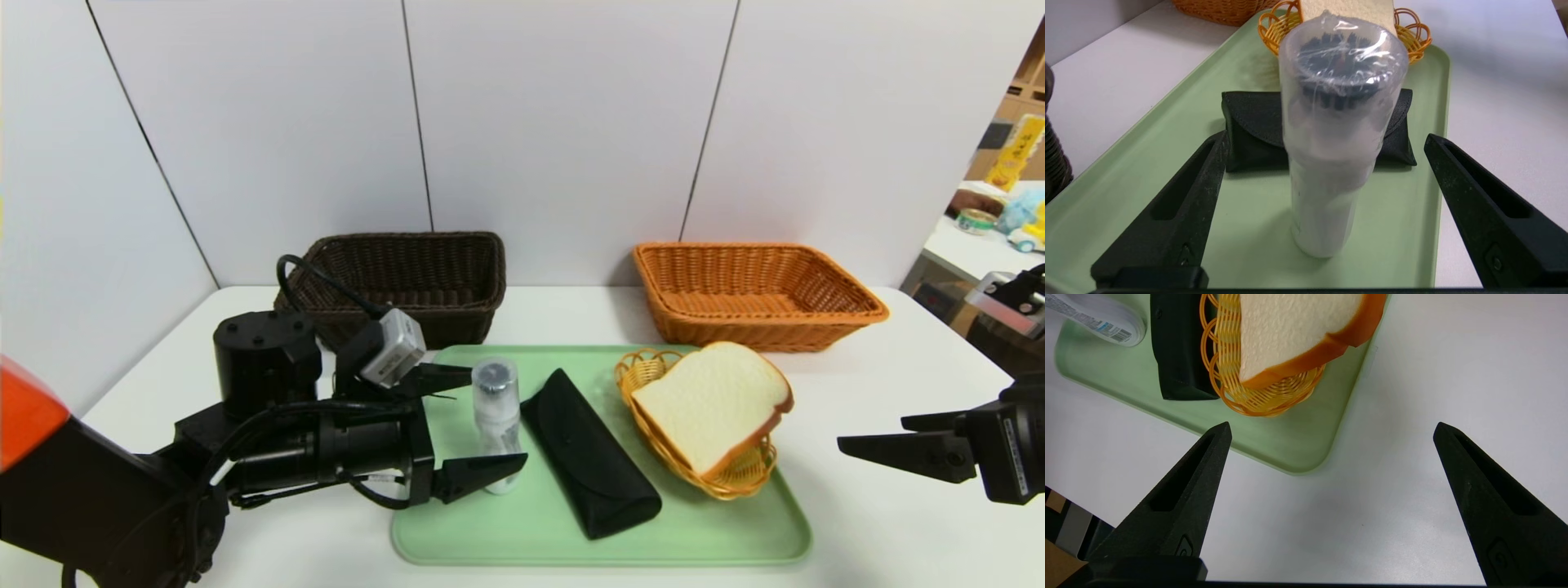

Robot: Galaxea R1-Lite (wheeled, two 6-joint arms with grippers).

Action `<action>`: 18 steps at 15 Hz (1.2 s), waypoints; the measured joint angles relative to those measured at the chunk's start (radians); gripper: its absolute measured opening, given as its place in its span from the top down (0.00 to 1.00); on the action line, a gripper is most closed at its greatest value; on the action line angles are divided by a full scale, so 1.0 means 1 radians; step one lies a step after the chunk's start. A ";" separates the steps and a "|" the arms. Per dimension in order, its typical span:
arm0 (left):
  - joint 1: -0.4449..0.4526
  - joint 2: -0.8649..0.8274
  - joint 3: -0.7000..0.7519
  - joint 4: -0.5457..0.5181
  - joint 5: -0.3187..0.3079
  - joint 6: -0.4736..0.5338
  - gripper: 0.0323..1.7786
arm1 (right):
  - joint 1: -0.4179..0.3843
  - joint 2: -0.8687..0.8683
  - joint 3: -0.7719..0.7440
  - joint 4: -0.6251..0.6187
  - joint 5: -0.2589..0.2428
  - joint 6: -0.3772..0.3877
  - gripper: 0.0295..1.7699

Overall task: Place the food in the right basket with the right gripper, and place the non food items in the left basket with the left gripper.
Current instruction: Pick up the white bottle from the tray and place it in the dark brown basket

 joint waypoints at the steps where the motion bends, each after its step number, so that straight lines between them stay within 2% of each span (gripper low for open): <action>1: -0.008 0.015 -0.013 -0.009 0.001 0.000 0.05 | 0.000 -0.001 0.001 0.000 0.000 0.000 0.04; 12: -0.024 0.069 -0.053 -0.012 0.005 0.005 0.05 | -0.003 -0.018 0.015 -0.006 0.001 -0.001 0.03; 15: -0.027 0.071 -0.058 -0.011 0.006 0.002 0.34 | -0.003 -0.026 0.016 -0.006 0.002 -0.002 0.03; 18: -0.031 0.074 -0.058 -0.011 0.006 0.004 0.54 | -0.003 -0.029 0.016 -0.006 0.003 -0.002 0.03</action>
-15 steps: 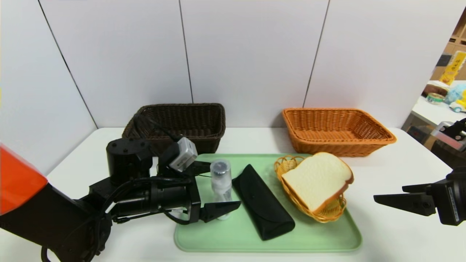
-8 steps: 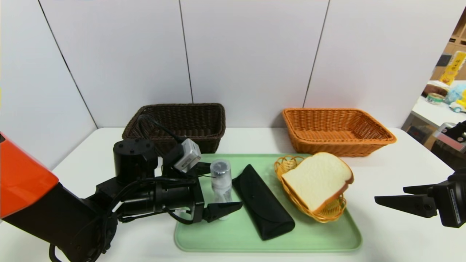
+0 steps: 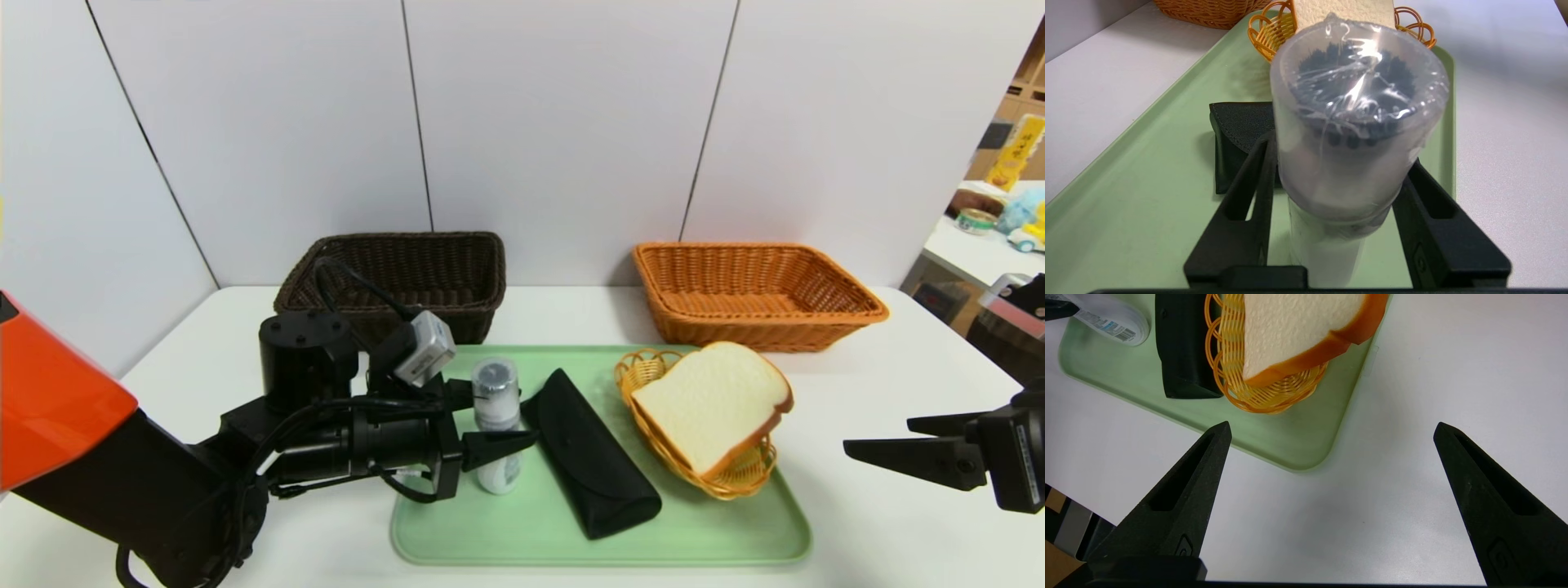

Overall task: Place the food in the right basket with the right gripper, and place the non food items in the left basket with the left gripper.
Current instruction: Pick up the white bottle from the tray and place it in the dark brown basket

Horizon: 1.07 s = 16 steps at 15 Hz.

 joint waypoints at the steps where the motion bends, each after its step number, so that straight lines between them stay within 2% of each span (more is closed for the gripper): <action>1: -0.001 0.003 -0.001 0.000 0.000 0.003 0.58 | 0.000 0.000 0.000 0.000 0.000 0.000 0.03; 2: -0.003 0.006 -0.001 -0.001 0.000 0.003 0.65 | 0.000 -0.001 0.000 0.000 0.000 0.000 0.03; 7: -0.008 0.009 -0.003 -0.004 0.000 0.003 0.65 | 0.000 -0.001 0.001 -0.001 0.000 0.000 0.03; 9: -0.008 0.008 -0.002 -0.036 0.003 -0.002 0.65 | 0.000 -0.001 0.001 -0.001 0.000 0.000 0.03; 13: 0.001 -0.021 -0.013 -0.072 0.070 -0.015 0.65 | 0.000 -0.005 0.003 0.000 0.000 0.000 0.03; 16: 0.031 -0.063 -0.057 -0.045 0.081 -0.051 0.65 | 0.000 -0.008 0.006 -0.004 0.000 0.000 0.03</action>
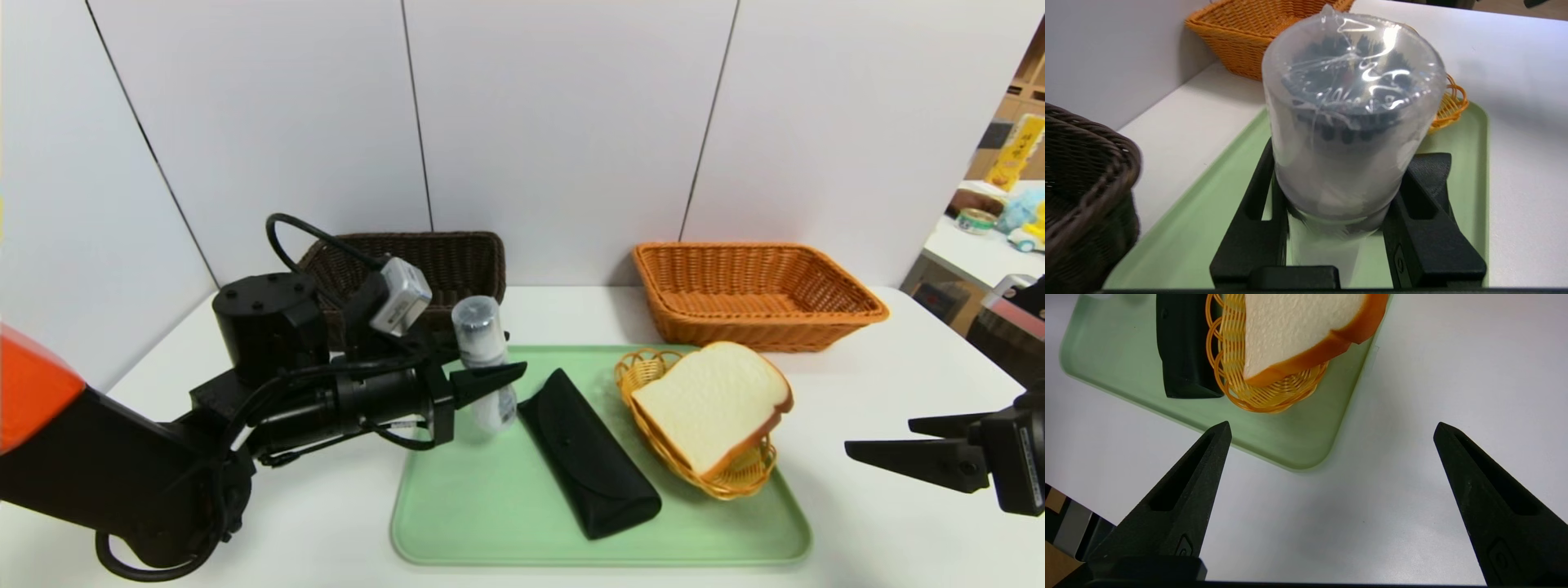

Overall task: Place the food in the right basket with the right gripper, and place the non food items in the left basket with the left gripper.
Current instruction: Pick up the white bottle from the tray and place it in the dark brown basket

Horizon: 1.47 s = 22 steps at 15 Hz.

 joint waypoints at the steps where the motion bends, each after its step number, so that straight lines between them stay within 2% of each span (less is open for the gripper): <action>1: 0.016 -0.015 -0.027 0.033 0.000 -0.001 0.65 | 0.000 0.000 0.000 0.000 0.000 0.000 0.03; 6: 0.131 -0.109 -0.295 0.387 0.001 -0.004 0.65 | 0.000 -0.001 0.001 0.000 0.001 0.000 0.03; 9: 0.222 -0.104 -0.456 0.587 0.002 -0.005 0.65 | 0.000 -0.002 0.008 -0.003 0.012 -0.001 0.03; 13: 0.326 -0.011 -0.625 0.660 0.001 -0.004 0.65 | 0.000 -0.003 0.005 -0.005 0.020 -0.002 0.03; 17: 0.409 0.113 -0.743 0.670 -0.001 0.010 0.65 | 0.000 -0.002 0.003 -0.004 0.022 -0.002 0.03; 22: 0.434 0.227 -0.850 0.748 0.009 0.011 0.65 | -0.003 -0.001 0.007 -0.004 0.023 -0.001 0.03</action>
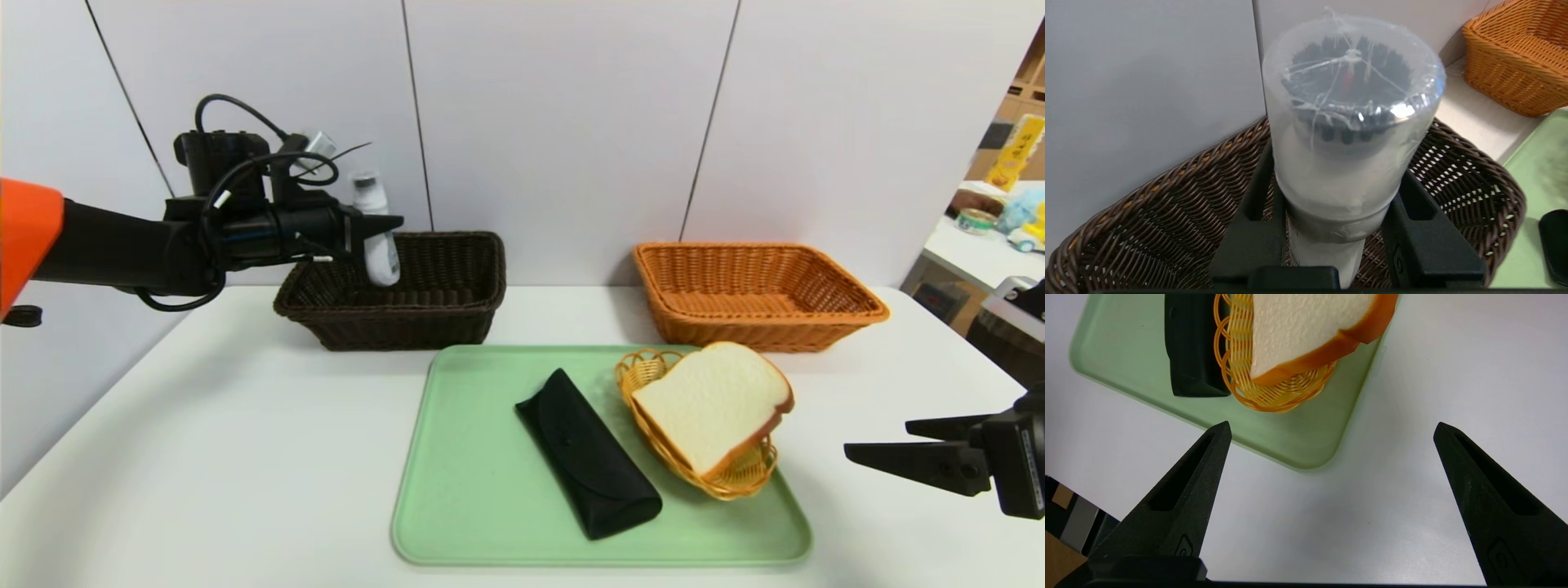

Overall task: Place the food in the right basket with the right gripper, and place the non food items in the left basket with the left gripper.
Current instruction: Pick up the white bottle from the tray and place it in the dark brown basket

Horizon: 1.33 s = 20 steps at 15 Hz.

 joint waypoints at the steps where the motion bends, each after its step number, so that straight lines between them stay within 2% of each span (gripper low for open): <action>1: 0.003 0.020 -0.018 0.004 0.003 0.000 0.65 | -0.001 0.000 0.001 0.000 -0.001 0.000 0.03; 11: 0.019 0.177 -0.104 -0.005 0.003 0.000 0.65 | -0.003 0.001 0.002 -0.001 -0.006 -0.002 0.03; 20: 0.020 0.197 -0.111 -0.005 0.000 0.001 0.65 | -0.003 0.003 0.000 -0.001 -0.005 -0.003 0.03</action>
